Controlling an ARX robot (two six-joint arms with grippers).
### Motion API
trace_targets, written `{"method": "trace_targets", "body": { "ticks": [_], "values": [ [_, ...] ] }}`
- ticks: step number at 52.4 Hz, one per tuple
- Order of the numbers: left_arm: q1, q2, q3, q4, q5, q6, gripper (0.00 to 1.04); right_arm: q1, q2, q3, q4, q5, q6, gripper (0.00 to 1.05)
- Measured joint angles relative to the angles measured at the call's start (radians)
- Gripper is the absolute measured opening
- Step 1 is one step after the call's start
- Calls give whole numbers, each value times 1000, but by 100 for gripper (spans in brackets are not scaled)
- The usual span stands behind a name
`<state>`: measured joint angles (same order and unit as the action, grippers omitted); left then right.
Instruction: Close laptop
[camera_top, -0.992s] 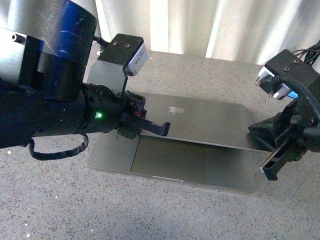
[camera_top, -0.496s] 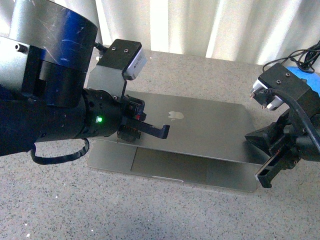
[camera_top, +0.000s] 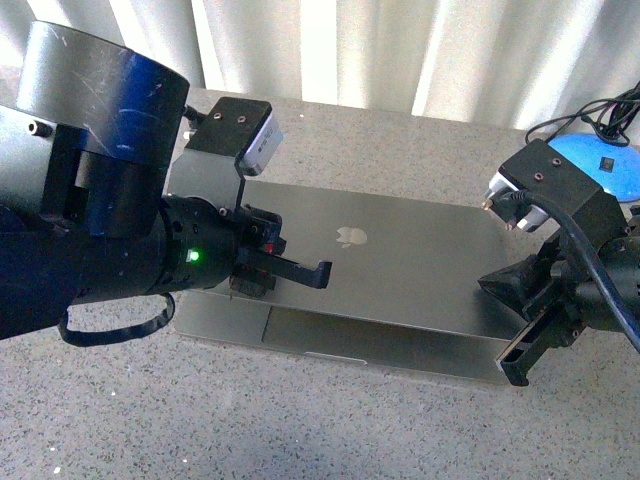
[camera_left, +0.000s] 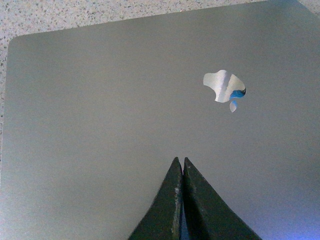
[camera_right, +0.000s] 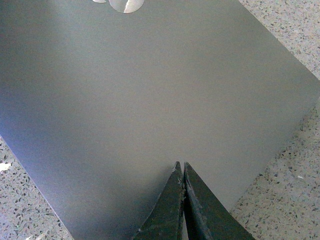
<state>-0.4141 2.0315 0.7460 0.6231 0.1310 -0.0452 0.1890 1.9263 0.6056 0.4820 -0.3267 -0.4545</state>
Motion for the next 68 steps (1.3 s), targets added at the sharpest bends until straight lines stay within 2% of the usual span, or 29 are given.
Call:
{"method": "trace_targets", "body": {
  "ticks": [68],
  "values": [
    [25, 92, -30, 100, 11, -65, 4, 5, 53, 1, 6, 4, -2, 1]
  ]
}}
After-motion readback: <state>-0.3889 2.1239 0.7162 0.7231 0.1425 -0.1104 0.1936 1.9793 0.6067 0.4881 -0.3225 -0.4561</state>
